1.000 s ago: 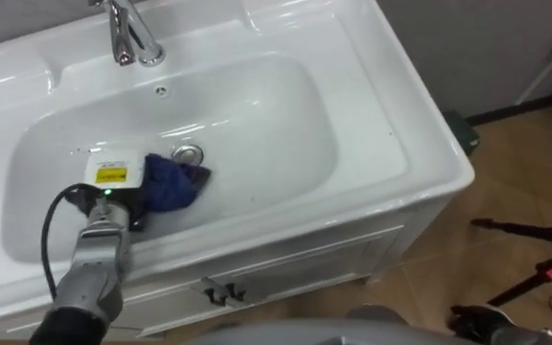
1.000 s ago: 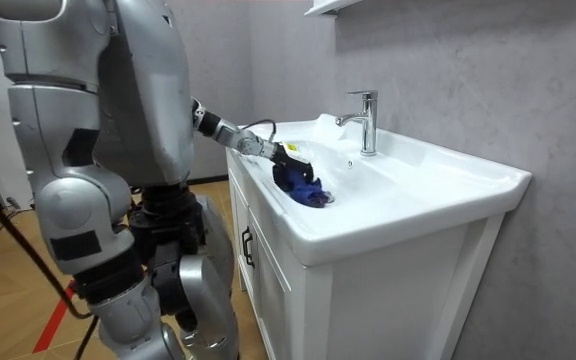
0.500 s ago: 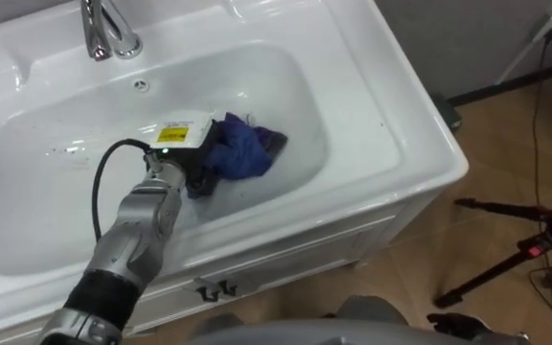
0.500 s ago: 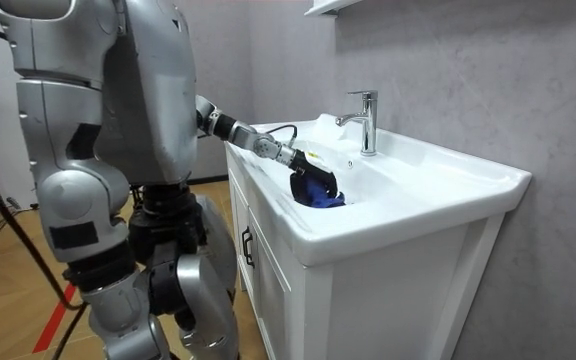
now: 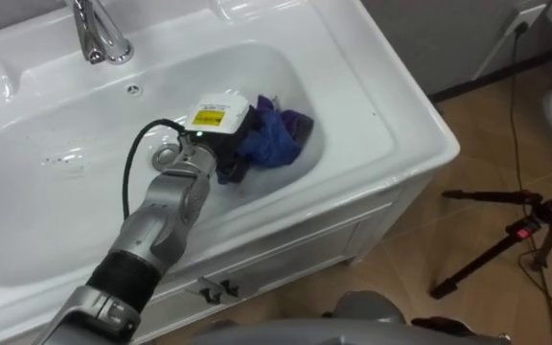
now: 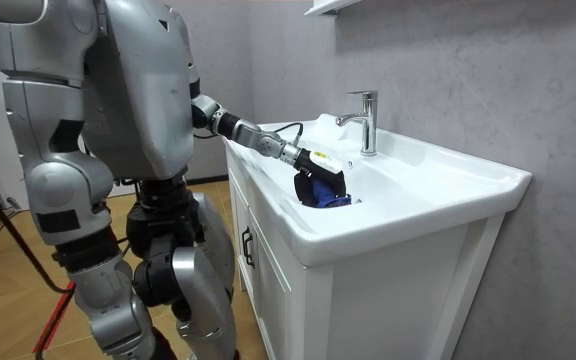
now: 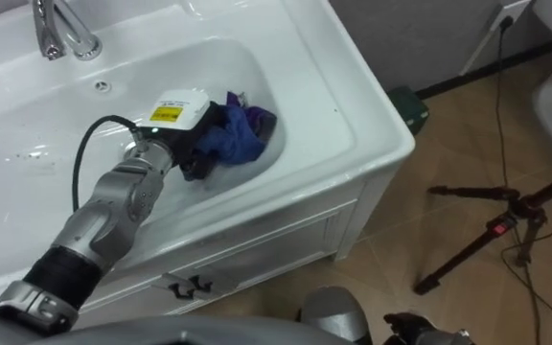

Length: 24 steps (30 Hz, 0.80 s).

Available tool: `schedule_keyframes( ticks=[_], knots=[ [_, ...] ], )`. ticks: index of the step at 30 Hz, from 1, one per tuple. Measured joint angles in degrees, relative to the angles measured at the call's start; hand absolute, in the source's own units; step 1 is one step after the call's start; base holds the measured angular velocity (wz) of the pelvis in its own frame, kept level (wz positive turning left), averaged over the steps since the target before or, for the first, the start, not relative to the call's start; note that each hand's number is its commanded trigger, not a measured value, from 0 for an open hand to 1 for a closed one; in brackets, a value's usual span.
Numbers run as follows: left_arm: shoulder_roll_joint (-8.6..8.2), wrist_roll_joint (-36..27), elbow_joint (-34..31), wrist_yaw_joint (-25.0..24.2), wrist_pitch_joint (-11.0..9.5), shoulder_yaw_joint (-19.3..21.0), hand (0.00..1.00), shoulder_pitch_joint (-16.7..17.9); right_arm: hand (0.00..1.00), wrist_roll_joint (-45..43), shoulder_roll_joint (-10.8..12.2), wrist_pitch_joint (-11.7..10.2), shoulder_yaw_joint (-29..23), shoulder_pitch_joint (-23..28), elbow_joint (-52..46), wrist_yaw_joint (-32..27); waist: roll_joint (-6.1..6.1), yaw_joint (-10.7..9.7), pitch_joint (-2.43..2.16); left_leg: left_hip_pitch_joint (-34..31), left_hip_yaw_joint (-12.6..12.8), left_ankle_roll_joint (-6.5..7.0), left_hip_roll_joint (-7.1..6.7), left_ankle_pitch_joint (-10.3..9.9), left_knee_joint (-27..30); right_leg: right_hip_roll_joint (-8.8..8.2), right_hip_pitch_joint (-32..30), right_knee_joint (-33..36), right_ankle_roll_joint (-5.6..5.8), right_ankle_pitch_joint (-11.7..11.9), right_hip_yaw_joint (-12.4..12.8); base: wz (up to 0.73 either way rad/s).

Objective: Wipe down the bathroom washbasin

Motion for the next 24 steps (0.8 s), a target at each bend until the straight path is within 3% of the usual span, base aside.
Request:
schedule_keyframes(
  ticks=[8, 14, 22, 24],
  knots=[
    [-0.5, -2.13, 0.99, -0.75, 0.01, 0.44, 1.0, 0.23, 0.0, -0.86, 0.09, 1.74, -0.01, 0.33, -0.43, 0.64, 0.2, 0.37, -0.03, 1.35, 1.21, 0.42, -0.28, -0.66, -1.43, -0.06, 0.1, -0.06, 0.54, 0.31, 1.14, -0.07],
    [-0.95, -3.99, 4.77, -0.59, -1.48, 2.66, 1.0, -0.16, 0.0, -0.74, -0.14, 2.87, -0.76, 0.03, -0.72, 0.8, 0.37, 1.62, -0.18, 1.94, 2.53, 0.41, -0.09, -0.66, -1.24, -0.01, 0.25, -0.07, 0.62, 0.35, 2.13, -0.11],
    [-0.45, -4.19, 10.1, -0.95, -2.0, 7.36, 1.0, 0.43, 0.0, -0.67, -0.21, 3.53, -5.33, 0.39, -2.22, 1.05, 1.09, 2.05, -0.73, 2.13, 3.21, 0.42, 0.21, -0.66, -0.15, -0.07, 0.06, 0.82, 0.43, 0.17, 3.0, -0.07],
    [-0.13, -4.18, 13.01, -0.94, -2.16, 9.3, 1.0, 0.21, 0.0, -0.2, -0.58, 4.22, -7.2, 0.35, -2.31, 1.14, 1.22, 3.09, -1.03, 2.82, 3.46, 0.3, 0.09, -0.57, -0.91, 0.03, -0.21, 1.14, 0.25, 0.18, 3.78, -0.18]
  ],
)
